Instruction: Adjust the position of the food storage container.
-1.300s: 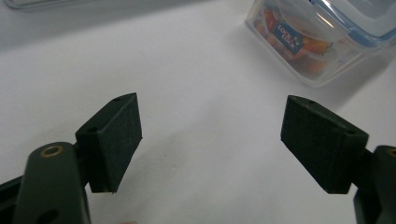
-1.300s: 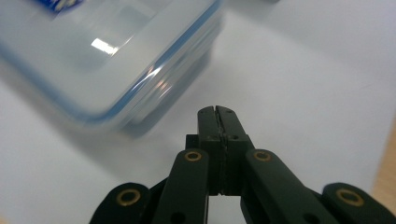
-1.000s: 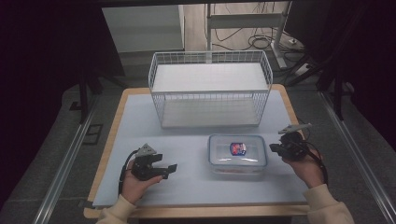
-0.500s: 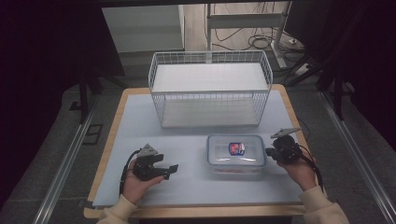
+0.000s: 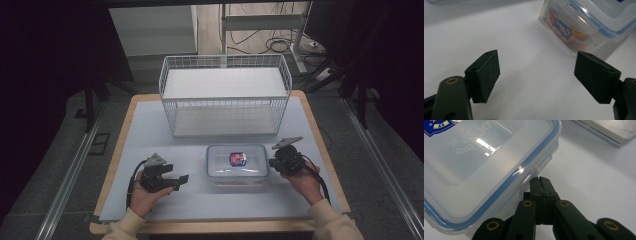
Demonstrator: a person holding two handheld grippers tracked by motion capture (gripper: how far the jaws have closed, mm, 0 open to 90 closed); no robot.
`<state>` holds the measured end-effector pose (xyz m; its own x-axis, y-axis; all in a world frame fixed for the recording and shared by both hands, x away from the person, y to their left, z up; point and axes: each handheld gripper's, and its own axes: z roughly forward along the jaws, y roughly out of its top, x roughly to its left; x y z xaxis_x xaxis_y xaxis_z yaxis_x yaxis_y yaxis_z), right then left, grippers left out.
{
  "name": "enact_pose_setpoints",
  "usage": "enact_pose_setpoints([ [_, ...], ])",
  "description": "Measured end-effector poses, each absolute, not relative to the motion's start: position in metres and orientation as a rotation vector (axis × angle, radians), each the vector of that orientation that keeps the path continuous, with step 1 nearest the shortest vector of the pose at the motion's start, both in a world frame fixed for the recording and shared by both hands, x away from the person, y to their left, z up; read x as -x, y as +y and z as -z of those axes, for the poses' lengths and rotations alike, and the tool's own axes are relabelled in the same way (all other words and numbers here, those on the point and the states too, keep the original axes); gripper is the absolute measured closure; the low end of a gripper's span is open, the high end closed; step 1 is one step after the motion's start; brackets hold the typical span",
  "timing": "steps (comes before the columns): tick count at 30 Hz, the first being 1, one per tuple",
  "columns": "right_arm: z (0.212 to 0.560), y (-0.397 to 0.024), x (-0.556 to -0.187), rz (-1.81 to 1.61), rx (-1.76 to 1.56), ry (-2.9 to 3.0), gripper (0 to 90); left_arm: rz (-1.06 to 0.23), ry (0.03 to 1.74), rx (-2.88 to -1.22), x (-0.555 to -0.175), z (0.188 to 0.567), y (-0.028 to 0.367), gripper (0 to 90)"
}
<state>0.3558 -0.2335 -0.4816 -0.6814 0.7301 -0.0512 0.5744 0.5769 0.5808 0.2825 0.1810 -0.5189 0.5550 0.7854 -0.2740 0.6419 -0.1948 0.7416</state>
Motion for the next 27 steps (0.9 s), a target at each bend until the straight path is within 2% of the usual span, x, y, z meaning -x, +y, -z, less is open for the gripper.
enact_pose_setpoints([
  [13,0.484,-0.21,-0.352,-0.814,-1.006,2.566,89.9,-0.217,1.171,-1.9,-0.282,0.519,0.189,20.6],
  [27,0.481,-0.266,-0.335,-0.966,-1.125,2.491,89.9,-0.236,1.178,-1.899,-0.281,0.517,0.186,20.6],
])
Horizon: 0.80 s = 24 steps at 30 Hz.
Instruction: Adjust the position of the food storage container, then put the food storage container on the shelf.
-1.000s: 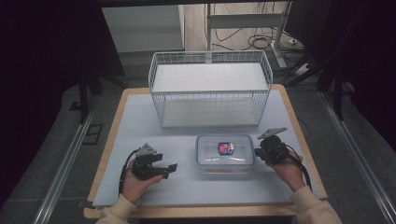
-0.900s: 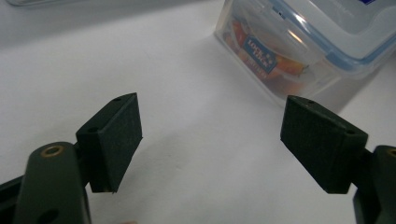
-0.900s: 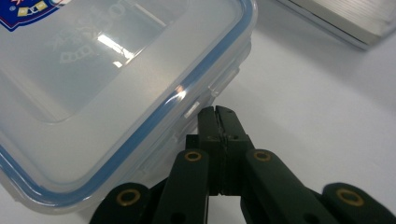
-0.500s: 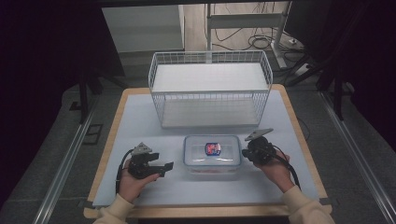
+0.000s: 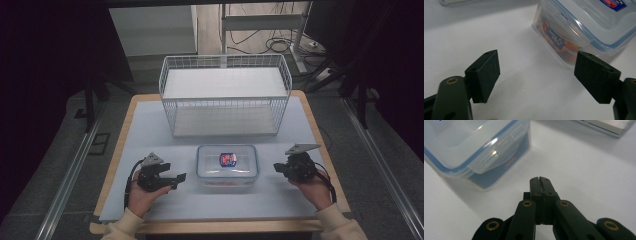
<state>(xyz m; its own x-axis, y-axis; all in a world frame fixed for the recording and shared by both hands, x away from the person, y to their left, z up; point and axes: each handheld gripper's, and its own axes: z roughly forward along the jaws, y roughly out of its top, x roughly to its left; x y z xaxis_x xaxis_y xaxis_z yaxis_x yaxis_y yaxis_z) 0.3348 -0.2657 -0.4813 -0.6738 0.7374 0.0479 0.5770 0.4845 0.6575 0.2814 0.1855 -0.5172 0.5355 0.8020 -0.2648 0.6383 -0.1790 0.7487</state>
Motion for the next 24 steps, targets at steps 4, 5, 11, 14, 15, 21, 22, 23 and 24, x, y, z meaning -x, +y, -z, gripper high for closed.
enact_pose_setpoints([
  [4,0.485,-0.273,-0.336,-0.979,-1.146,2.499,89.8,-0.235,1.178,-1.9,-0.282,0.518,0.186,20.6],
  [5,0.486,-0.274,-0.337,-0.977,-1.149,2.501,89.8,-0.235,1.178,-1.902,-0.282,0.518,0.186,20.6],
  [11,0.484,-0.277,-0.337,-0.994,-1.161,2.495,89.7,-0.239,1.178,-1.897,-0.281,0.518,0.186,20.6],
  [14,0.481,-0.279,-0.336,-1.015,-1.166,2.484,89.5,-0.24,1.179,-1.894,-0.282,0.517,0.186,20.6],
  [15,0.481,-0.28,-0.336,-1.018,-1.168,2.482,89.2,-0.242,1.182,-1.892,-0.283,0.517,0.186,20.6],
  [21,0.481,-0.283,-0.337,-1.063,-1.18,2.47,80.7,-0.226,1.209,-1.854,-0.285,0.515,0.185,20.1],
  [22,0.48,-0.283,-0.337,-1.075,-1.185,2.464,77.3,-0.219,1.214,-1.843,-0.286,0.514,0.185,19.8],
  [23,0.48,-0.283,-0.337,-1.085,-1.184,2.454,72.9,-0.207,1.219,-1.828,-0.286,0.513,0.185,19.3],
  [24,0.479,-0.283,-0.337,-1.092,-1.188,2.442,66.2,-0.193,1.227,-1.81,-0.286,0.511,0.185,19.0],
])
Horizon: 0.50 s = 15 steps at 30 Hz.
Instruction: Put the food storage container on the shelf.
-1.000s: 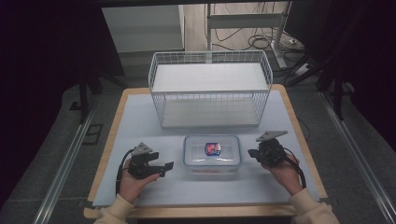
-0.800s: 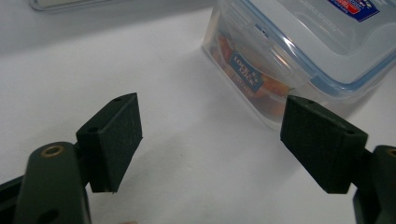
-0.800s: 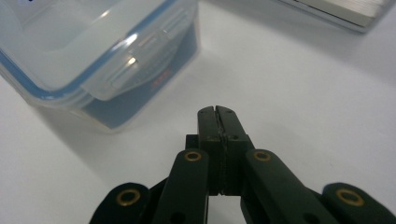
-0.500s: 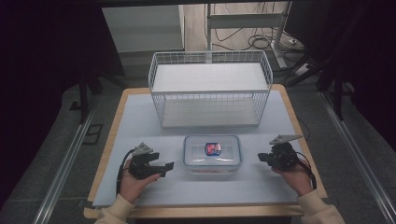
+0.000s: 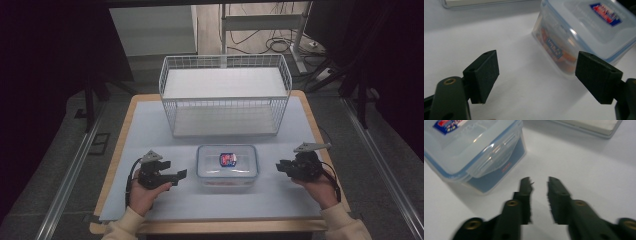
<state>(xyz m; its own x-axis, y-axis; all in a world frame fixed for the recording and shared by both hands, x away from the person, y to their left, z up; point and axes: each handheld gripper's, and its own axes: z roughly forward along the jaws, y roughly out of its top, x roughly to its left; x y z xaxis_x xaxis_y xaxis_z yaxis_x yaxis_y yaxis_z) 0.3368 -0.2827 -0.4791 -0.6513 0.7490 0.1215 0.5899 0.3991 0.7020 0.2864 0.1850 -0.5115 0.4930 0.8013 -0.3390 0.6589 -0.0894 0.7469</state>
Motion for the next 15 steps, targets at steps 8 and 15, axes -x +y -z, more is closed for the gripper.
enact_pose_setpoints([
  [8,0.474,-0.28,-0.343,-1.268,-1.282,2.425,33.0,-0.022,1.255,-1.744,-0.296,0.506,0.176,13.8],
  [15,0.476,-0.264,-0.35,-1.311,-1.293,2.473,23.3,0.074,1.244,-1.741,-0.312,0.509,0.164,15.1],
])
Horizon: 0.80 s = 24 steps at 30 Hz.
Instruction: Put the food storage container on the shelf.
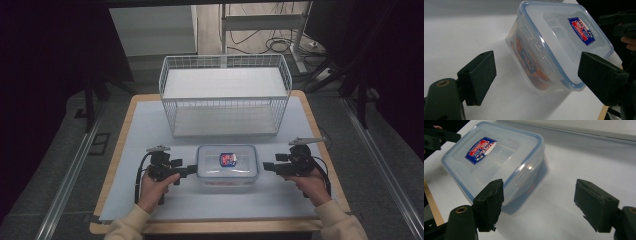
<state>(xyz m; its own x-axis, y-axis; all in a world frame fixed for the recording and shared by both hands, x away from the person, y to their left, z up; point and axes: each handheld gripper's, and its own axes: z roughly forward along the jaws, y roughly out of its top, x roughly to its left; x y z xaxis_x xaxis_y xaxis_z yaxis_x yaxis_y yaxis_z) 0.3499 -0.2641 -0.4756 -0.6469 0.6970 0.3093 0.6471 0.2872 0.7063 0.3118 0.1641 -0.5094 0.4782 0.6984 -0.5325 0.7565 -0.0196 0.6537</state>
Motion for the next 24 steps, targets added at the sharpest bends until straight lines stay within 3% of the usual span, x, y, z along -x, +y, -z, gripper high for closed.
enact_pose_setpoints([
  [15,0.478,-0.254,-0.351,-1.316,-1.284,2.457,23.0,0.26,1.254,-1.673,-0.332,0.523,0.143,17.3],
  [24,0.478,-0.252,-0.35,-1.314,-1.279,2.459,23.2,0.297,1.235,-1.679,-0.332,0.525,0.138,25.4],
])
